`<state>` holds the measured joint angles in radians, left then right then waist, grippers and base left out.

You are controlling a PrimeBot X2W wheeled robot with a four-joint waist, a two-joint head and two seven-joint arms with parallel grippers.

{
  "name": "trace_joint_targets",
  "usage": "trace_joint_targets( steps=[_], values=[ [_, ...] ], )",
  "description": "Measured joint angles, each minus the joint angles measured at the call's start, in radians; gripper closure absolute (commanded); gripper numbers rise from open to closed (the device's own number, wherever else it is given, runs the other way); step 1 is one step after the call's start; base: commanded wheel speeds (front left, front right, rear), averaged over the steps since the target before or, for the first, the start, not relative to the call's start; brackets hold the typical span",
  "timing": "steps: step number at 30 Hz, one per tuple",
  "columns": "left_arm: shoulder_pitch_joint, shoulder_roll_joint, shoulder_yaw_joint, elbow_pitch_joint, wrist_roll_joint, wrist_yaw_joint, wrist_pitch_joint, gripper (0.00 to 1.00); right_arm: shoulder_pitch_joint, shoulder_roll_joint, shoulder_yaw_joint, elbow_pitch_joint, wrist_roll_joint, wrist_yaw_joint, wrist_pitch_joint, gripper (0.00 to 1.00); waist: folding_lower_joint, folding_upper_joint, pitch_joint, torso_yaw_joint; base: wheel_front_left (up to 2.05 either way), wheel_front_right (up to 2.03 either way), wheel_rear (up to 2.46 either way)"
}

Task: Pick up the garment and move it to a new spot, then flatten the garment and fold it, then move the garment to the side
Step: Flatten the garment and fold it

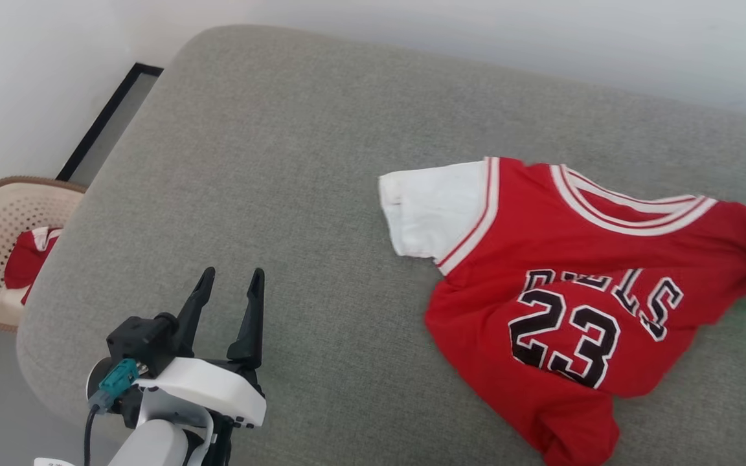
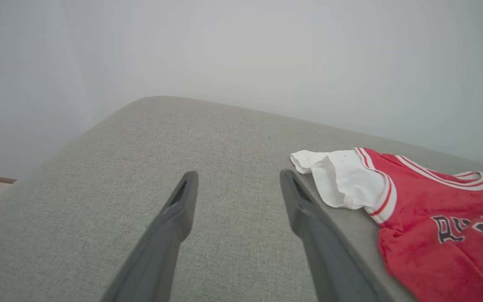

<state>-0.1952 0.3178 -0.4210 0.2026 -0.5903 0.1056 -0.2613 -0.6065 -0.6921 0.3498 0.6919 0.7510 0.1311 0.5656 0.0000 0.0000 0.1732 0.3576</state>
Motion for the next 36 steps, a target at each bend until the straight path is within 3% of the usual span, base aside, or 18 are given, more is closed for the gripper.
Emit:
trace_joint_targets(
  steps=[9,18,24,25,26,27,28,36],
  values=[
    [0.014,0.007,0.001,0.008,0.010,-0.002,0.000,0.00,0.025,0.069,-0.019,-0.062,-0.053,0.000,-0.045,1.00,0.0000,0.0000,-0.025,-0.025,0.00,0.00,0.00],
    [0.017,0.015,0.000,0.011,0.012,-0.001,0.000,0.00,0.058,0.134,0.046,-0.206,-0.108,0.000,-0.048,1.00,0.0000,0.0000,-0.037,-0.037,0.00,0.00,0.00],
    [0.017,0.017,-0.004,0.010,0.014,0.002,0.000,0.00,0.072,0.201,0.142,-0.293,-0.120,0.000,-0.030,0.98,0.0000,0.0000,-0.034,-0.044,0.00,0.00,0.00],
    [0.017,0.017,-0.005,0.009,0.016,0.002,0.000,0.00,0.076,0.207,0.156,-0.300,-0.124,0.000,-0.028,0.73,0.0000,0.0000,-0.033,-0.045,0.00,0.00,0.00],
    [0.017,0.017,-0.006,0.009,0.019,0.002,0.000,0.00,0.079,0.211,0.166,-0.306,-0.125,0.000,-0.027,0.56,0.0000,0.0000,-0.031,-0.045,0.00,0.00,0.00],
    [0.017,0.016,-0.006,0.009,0.019,0.004,0.000,0.00,0.083,0.214,0.175,-0.314,-0.123,0.000,-0.026,0.06,0.0000,0.0000,-0.031,-0.046,0.00,0.00,0.00],
    [0.017,0.016,-0.007,0.009,0.020,0.004,0.000,0.00,0.084,0.216,0.181,-0.321,-0.122,0.000,-0.029,0.00,0.0000,0.0000,-0.030,-0.046,0.00,0.00,0.00],
    [0.026,0.017,0.017,-0.003,0.027,0.007,0.000,0.00,0.094,0.184,0.155,-0.419,-0.104,0.000,-0.047,0.00,-0.0001,0.0000,-0.036,-0.055,0.00,0.00,0.00]
  ],
)
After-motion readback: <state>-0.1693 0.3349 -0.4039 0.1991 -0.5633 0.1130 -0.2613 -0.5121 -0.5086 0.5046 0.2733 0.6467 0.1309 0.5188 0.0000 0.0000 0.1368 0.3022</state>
